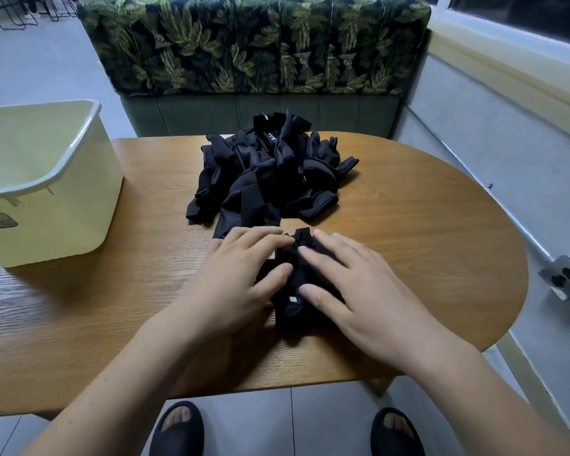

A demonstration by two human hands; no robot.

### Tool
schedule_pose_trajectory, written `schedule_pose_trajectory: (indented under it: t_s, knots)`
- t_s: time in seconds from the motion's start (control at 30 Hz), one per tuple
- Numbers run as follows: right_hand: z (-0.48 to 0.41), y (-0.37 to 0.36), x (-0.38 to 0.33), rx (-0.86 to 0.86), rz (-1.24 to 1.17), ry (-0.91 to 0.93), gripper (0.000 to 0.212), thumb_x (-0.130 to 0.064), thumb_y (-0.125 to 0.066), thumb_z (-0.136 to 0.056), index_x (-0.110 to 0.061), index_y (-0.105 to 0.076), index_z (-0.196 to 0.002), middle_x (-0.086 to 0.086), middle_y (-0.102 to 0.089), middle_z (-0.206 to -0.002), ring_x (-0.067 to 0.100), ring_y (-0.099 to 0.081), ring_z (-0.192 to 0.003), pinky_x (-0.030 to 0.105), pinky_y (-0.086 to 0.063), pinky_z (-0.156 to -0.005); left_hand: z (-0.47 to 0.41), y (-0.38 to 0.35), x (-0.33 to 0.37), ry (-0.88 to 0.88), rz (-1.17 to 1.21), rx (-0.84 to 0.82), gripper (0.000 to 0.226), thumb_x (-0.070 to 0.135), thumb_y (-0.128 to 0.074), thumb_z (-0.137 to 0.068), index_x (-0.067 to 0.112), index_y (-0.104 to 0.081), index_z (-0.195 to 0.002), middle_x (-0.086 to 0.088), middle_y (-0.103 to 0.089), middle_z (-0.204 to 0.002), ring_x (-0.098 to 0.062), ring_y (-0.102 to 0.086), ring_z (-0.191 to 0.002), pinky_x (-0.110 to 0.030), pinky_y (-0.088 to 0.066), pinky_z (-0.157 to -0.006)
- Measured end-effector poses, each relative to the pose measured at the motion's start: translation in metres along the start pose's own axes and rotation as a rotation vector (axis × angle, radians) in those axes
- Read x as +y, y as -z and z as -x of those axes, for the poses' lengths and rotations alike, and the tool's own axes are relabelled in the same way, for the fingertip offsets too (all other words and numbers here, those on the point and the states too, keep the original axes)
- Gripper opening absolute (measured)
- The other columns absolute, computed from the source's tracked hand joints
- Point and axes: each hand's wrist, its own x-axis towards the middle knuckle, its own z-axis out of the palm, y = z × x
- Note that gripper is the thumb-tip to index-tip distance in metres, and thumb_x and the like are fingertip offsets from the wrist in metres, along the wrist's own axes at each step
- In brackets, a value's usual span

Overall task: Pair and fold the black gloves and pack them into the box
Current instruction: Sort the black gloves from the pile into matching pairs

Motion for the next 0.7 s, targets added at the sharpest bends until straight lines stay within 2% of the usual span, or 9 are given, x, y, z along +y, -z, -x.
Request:
schedule_pose_trajectory:
  t_s: [0.1, 0.17, 0.23, 0.37, 0.5, 0.7]
  knots:
    - [0.003, -0.003, -0.010, -0.074, -0.030, 0.053, 0.060, -0.067, -0.033, -0.106, -0.050, -0.029, -0.163, -0.020, -0.014, -0.175, 0.003, -0.003, -0.160, 0.017, 0.002, -0.120, -0.002, 0.004, -0.008, 0.037, 0.049, 0.102, 0.039, 0.051, -0.046, -0.103, 0.036, -0.062, -0.135, 0.019, -0.059, -0.131, -0.008, -0.047, -0.124, -0.035, -0.039, -0.103]
    - [0.003, -0.007, -0.009, -0.108, -0.011, 0.029, 0.063, -0.072, -0.034, -0.103, -0.050, -0.032, -0.162, -0.018, -0.018, -0.174, 0.005, -0.007, -0.160, 0.021, -0.004, -0.122, -0.004, 0.004, -0.016, 0.077, 0.064, 0.156, 0.028, 0.038, -0.058, -0.103, 0.031, -0.066, -0.129, 0.015, -0.062, -0.123, -0.010, -0.053, -0.117, -0.037, -0.046, -0.101]
    - [0.002, -0.007, -0.003, -0.106, 0.005, -0.011, 0.064, -0.074, -0.038, -0.102, -0.048, -0.035, -0.161, -0.017, -0.020, -0.174, 0.006, -0.010, -0.160, 0.027, -0.010, -0.126, -0.006, 0.003, -0.022, 0.112, 0.048, 0.182, 0.026, 0.031, -0.065, -0.100, 0.029, -0.066, -0.126, 0.012, -0.061, -0.119, -0.013, -0.057, -0.114, -0.037, -0.049, -0.098]
    - [-0.001, -0.001, 0.015, -0.078, 0.009, -0.102, 0.059, -0.066, -0.042, -0.104, -0.045, -0.039, -0.159, -0.014, -0.023, -0.174, 0.009, -0.014, -0.161, 0.033, -0.012, -0.129, -0.008, 0.002, -0.032, 0.184, 0.018, 0.161, 0.034, 0.033, -0.072, -0.095, 0.028, -0.065, -0.128, 0.008, -0.059, -0.120, -0.017, -0.058, -0.115, -0.033, -0.048, -0.094]
    - [-0.009, 0.006, 0.045, -0.017, 0.004, -0.217, 0.055, -0.061, -0.046, -0.104, -0.043, -0.045, -0.156, -0.010, -0.031, -0.171, 0.013, -0.020, -0.160, 0.039, -0.010, -0.131, -0.010, 0.000, -0.034, 0.228, 0.022, 0.162, 0.045, 0.037, -0.079, -0.090, 0.028, -0.061, -0.130, 0.007, -0.060, -0.119, -0.017, -0.059, -0.115, -0.036, -0.052, -0.094]
    - [-0.016, 0.016, 0.096, 0.024, 0.005, -0.364, 0.053, -0.064, -0.047, -0.101, -0.047, -0.052, -0.150, -0.003, -0.033, -0.170, 0.023, -0.023, -0.159, 0.047, -0.017, -0.129, -0.010, 0.000, -0.031, 0.282, 0.082, 0.197, 0.069, 0.039, -0.085, -0.086, 0.032, -0.045, -0.142, 0.010, -0.063, -0.107, -0.017, -0.060, -0.101, -0.037, -0.050, -0.083]
